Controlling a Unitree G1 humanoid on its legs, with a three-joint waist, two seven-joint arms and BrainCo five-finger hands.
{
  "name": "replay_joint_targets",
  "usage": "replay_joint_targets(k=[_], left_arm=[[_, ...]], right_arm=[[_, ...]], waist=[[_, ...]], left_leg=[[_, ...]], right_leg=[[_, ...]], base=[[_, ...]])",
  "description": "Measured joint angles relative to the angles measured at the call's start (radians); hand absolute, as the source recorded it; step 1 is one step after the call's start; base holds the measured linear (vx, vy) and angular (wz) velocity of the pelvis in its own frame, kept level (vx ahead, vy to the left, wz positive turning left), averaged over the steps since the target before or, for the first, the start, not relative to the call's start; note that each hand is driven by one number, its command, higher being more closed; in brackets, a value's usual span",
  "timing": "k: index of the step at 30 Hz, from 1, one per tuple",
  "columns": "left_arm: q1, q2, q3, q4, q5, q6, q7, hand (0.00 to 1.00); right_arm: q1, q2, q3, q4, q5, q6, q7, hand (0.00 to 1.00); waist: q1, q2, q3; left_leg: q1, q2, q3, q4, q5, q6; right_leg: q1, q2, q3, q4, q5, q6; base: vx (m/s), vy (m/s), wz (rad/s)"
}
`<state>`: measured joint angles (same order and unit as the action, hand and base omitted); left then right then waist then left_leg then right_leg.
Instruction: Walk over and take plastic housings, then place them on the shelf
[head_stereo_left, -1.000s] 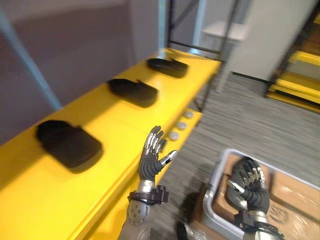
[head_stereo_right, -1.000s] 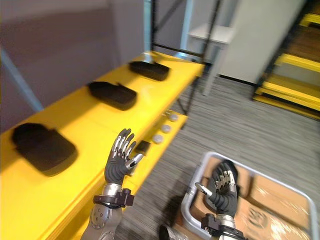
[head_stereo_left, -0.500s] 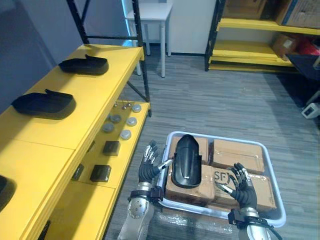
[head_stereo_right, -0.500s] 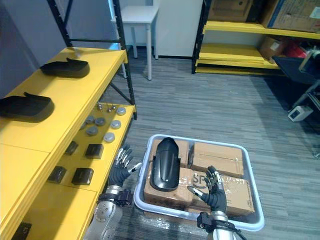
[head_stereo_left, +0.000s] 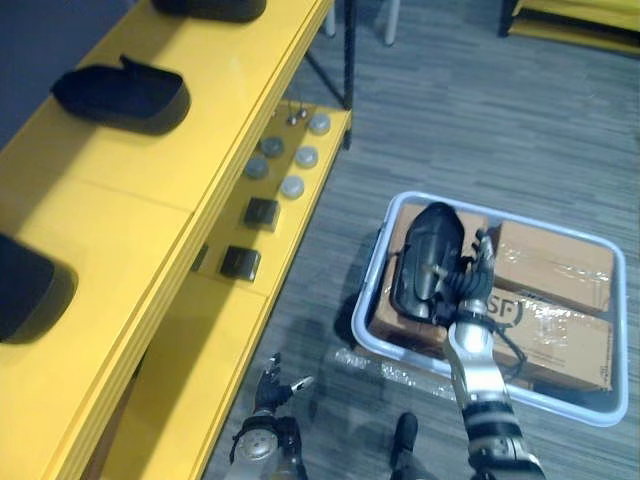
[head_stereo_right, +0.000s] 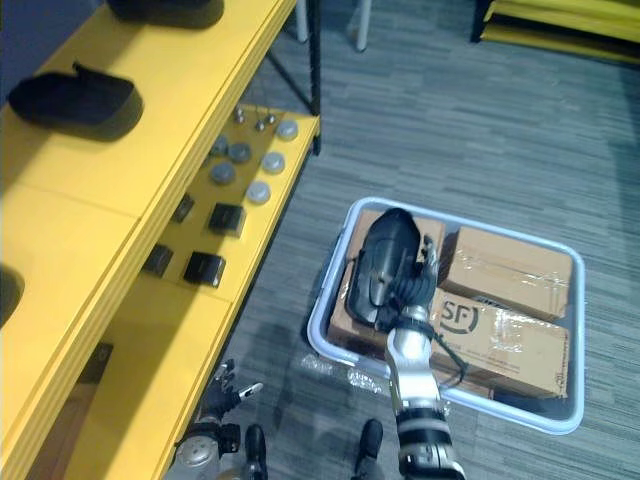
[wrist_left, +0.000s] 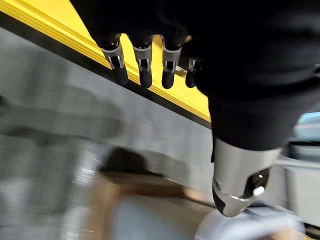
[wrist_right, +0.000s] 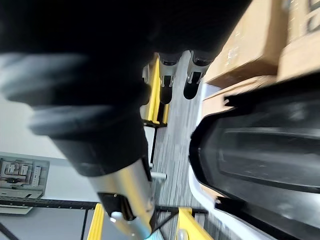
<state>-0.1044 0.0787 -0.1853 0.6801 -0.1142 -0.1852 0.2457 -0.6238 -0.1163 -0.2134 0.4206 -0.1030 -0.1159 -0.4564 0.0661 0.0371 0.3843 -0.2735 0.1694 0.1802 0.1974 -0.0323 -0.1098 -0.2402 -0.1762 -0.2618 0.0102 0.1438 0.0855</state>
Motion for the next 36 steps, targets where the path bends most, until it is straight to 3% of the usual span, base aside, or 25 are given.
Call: replay_joint_targets(k=[5,10,17,22,23,30,36], left_arm=[[-0.022,0.008,-0.029,0.080,-0.001,-0.004,-0.014,0.00],[-0.058,0.004,-0.038,0.119,-0.014,-0.013,-0.012,0.00],[-0.109,0.001,-0.038,0.134,-0.031,-0.027,0.002,0.00],[-0.137,-0.003,-0.036,0.166,-0.043,-0.029,0.013,0.00],[-0.141,-0.006,-0.036,0.166,-0.052,-0.029,0.014,0.00],[-0.179,-0.030,0.020,0.165,-0.062,-0.026,0.015,0.00],[-0.191,-0.043,0.051,0.139,-0.061,-0.016,0.015,0.00]], right_arm=[[-0.153,-0.116,-0.027,0.070,-0.100,0.061,-0.114,0.00],[-0.207,-0.193,-0.061,0.187,-0.123,0.113,-0.164,0.00],[-0.253,-0.248,-0.063,0.369,-0.110,0.137,-0.167,0.00],[-0.343,-0.300,-0.081,0.559,-0.018,0.137,-0.110,0.00],[-0.369,-0.322,-0.084,0.596,0.010,0.136,-0.099,1.00],[-0.445,-0.471,-0.082,0.708,0.083,0.134,-0.040,1.00],[-0.445,-0.495,-0.030,0.708,0.112,0.135,0.012,1.00]], waist=[[0.010,0.002,0.047],[0.012,0.008,0.062],[0.025,0.023,0.080],[0.036,0.037,0.089],[0.046,0.038,0.089],[0.061,0.041,0.097],[0.061,0.041,0.097]], left_leg=[[-0.105,0.010,-0.025,0.078,-0.013,0.010],[-0.186,0.023,-0.047,0.151,-0.035,0.016],[-0.257,0.028,-0.074,0.193,-0.043,0.018],[-0.308,0.027,-0.099,0.210,-0.043,0.018],[-0.325,0.027,-0.101,0.213,-0.043,0.018],[-0.405,0.028,-0.130,0.243,-0.044,0.018],[-0.401,0.043,-0.126,0.243,-0.043,0.017]], right_leg=[[-0.069,0.005,-0.001,0.014,0.019,-0.003],[-0.121,0.011,0.000,0.036,0.027,-0.003],[-0.168,0.016,-0.006,0.047,0.029,-0.006],[-0.195,0.019,-0.028,0.048,0.032,-0.009],[-0.209,0.020,-0.030,0.048,0.034,-0.011],[-0.260,0.021,-0.053,0.055,0.038,-0.013],[-0.262,0.034,-0.050,0.061,0.037,-0.014]], base=[[-0.13,0.016,0.02],[-0.02,0.009,-0.01],[0.00,0.007,0.02],[0.01,0.011,0.10],[-0.01,0.008,0.04],[-0.01,0.004,0.06],[0.01,-0.012,-0.06]])
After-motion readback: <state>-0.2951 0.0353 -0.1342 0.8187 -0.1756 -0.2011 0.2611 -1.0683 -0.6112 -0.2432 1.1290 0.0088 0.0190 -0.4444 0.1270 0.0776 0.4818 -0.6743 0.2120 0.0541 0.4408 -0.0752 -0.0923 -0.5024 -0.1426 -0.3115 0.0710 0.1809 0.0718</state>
